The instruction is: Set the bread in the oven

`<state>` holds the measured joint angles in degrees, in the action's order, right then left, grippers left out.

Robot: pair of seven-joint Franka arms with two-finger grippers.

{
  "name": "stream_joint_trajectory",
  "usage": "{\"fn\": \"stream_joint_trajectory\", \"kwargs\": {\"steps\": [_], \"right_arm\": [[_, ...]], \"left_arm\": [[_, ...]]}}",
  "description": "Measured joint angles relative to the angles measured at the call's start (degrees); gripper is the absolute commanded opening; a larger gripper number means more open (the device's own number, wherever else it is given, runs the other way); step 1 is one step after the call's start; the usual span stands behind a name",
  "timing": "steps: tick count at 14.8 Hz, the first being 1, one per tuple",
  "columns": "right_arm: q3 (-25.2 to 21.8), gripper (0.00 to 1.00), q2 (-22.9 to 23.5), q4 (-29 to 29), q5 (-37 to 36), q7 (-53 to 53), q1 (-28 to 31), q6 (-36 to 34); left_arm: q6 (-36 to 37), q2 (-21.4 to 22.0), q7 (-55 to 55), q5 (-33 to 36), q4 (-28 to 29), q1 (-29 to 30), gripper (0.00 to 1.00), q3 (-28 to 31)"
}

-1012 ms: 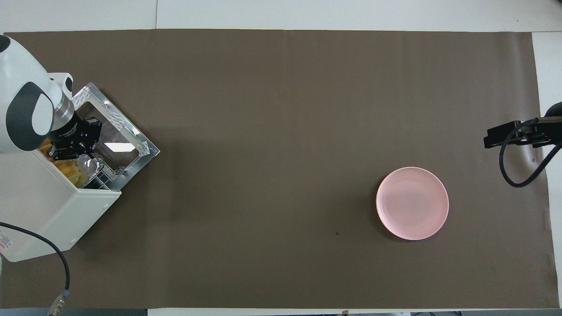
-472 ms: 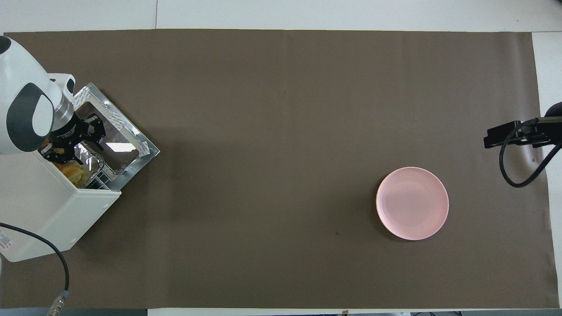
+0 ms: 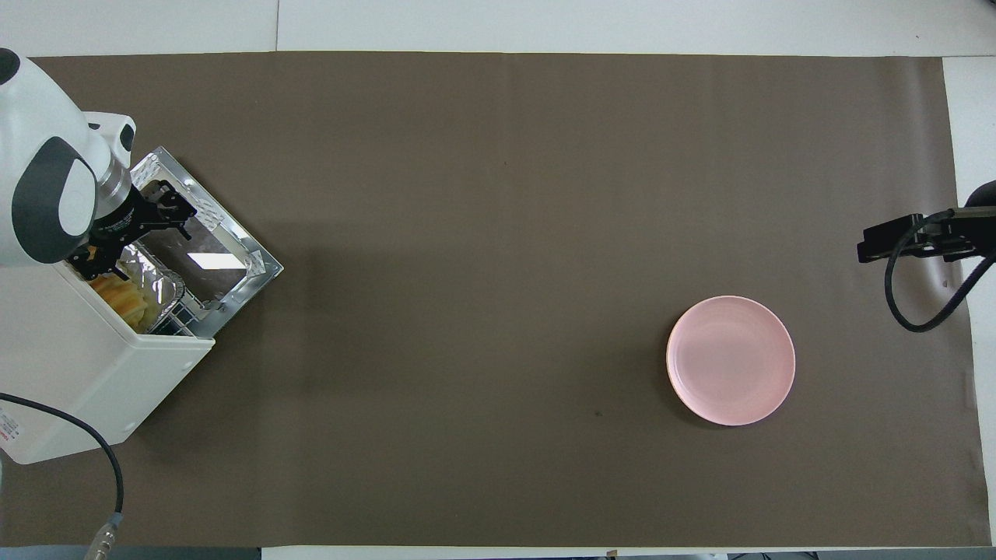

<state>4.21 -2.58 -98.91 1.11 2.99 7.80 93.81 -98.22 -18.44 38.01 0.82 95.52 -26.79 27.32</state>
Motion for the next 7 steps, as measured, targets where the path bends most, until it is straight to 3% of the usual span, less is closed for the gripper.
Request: {"fn": "stream_joint_trajectory", "kwargs": {"steps": [4,7], "right_arm": [[0.0,1.0,0.0,0.0,0.0,0.0,0.0,0.0],[0.0,1.0,0.0,0.0,0.0,0.0,0.0,0.0]], "left_arm": [[1.3,1.37,-9.0,0.0,-3.52,-0.02,1.0,-0.16],[6.43,5.13,-19.47,0.0,-4.41,-0.02,1.0,-0.16]]}}
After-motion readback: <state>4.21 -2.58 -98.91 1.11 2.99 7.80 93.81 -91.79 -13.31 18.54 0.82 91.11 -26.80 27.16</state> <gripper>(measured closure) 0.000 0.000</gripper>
